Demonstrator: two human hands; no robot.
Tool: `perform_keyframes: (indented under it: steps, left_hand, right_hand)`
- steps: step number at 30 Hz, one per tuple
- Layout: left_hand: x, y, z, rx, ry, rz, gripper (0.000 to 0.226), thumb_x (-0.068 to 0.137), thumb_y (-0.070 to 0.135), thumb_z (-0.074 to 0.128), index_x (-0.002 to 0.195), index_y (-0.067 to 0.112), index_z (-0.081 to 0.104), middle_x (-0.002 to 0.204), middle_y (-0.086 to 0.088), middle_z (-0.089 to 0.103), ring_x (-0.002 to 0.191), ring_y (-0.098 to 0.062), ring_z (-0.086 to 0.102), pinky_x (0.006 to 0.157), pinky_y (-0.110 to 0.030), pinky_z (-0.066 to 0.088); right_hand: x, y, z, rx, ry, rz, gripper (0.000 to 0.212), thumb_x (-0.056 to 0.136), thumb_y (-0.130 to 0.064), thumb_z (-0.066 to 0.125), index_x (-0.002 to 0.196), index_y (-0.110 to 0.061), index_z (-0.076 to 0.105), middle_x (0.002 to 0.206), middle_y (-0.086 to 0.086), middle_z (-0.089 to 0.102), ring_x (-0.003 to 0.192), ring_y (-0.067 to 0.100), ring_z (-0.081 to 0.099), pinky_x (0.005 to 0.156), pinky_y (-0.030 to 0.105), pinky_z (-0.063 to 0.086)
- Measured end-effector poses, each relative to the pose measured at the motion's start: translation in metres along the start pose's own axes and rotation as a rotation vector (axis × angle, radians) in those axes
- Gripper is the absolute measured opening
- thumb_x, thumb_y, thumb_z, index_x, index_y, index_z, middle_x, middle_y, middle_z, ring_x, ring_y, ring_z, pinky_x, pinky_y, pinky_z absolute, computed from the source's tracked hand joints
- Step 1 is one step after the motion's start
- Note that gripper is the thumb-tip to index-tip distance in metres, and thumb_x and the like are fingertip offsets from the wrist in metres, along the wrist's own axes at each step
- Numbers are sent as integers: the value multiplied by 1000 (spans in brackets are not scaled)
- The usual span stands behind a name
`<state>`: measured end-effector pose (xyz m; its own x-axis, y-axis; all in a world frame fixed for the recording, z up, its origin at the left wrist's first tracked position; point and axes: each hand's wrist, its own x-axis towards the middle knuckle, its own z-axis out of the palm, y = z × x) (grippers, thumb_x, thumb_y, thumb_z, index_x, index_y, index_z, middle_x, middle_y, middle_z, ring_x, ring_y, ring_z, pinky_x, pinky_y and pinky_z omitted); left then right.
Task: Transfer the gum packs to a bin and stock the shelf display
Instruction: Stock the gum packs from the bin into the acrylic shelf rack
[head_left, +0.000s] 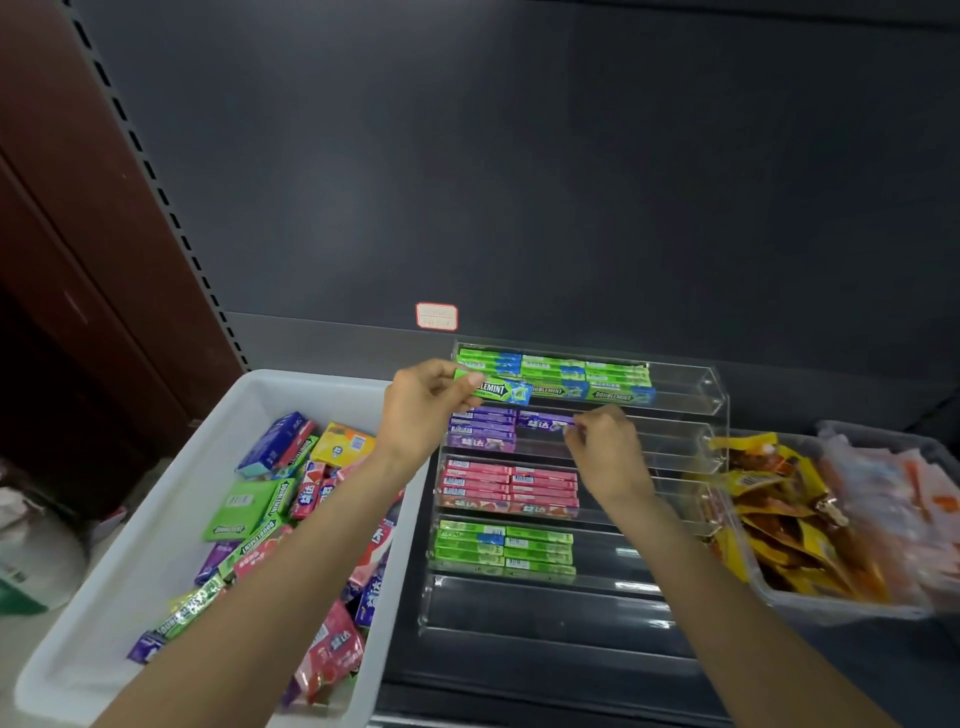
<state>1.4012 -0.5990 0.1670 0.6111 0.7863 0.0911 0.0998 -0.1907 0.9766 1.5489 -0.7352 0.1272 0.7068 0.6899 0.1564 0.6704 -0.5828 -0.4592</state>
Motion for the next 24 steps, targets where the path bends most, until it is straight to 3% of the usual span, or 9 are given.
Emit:
perform_keyframes:
  steps: [3,6,8,10,15,18,20,22,24]
  left_hand:
    - [-3,1,6,-20,-24,-13,7,88,19,61,82,20,64,74,1,69,74,-14,69,84,-36,55]
    - [-10,-4,11,-13,-23,-23,8,90,16,59,86,17,65,74,0,69,76,-15,69,85,-34,54]
    - [-17,-5,15,-19,-28,-36,7,91,15,58,90,12,65,76,-4,69,77,-17,69,84,-32,54]
    - [-27,-4,21,-29,-53,-44,7,91,12,58,92,10,65,78,-7,69,74,-15,70,81,-28,55]
    - [-53,0,41,-69,-190,-58,4,88,11,62,89,13,65,76,-1,68,69,-9,68,73,-21,55]
    - [-66,-11,47,167,-263,4,12,88,16,63,100,14,63,85,6,65,80,-10,64,76,-15,51]
    - [-77,-21,50,361,-309,71,18,90,15,61,107,9,63,93,3,65,82,-7,59,78,-12,48]
    - [-88,-35,52,478,-376,122,22,91,14,57,112,6,62,104,-4,66,92,-11,60,85,-17,47]
    - [-99,-49,54,656,-473,183,29,93,17,54,121,9,58,122,-7,60,115,-19,54,100,-26,41]
  right_hand:
    - [-2,-1,-6,16,-63,-6,27,95,-17,52,115,-2,62,122,14,52,87,16,58,84,21,45]
    - [-8,-1,-19,128,-9,-60,34,95,-14,52,128,-8,55,127,10,54,103,16,59,96,24,43]
    - [-16,-3,-30,325,9,-87,31,95,-18,51,125,-13,58,121,2,58,97,7,57,88,12,43]
    - [-26,-7,-39,492,-76,-118,32,94,-26,53,125,-19,58,114,-7,59,97,2,57,80,3,39]
    - [-51,4,-43,522,-134,-118,23,84,-14,68,106,-20,70,97,-6,67,87,9,63,76,15,47]
    - [-68,21,-41,477,-93,-35,17,80,-8,71,97,-13,72,87,-5,68,79,10,63,68,10,44]
    - [-79,34,-35,443,-73,38,16,79,-2,71,94,-8,71,87,1,69,78,11,62,71,16,48]
    - [-89,49,-26,367,-61,109,15,78,1,70,91,-5,70,87,6,69,79,15,62,77,28,53]
    - [-98,64,-17,253,-70,146,13,79,0,70,91,-6,71,89,7,70,82,18,64,80,32,53]
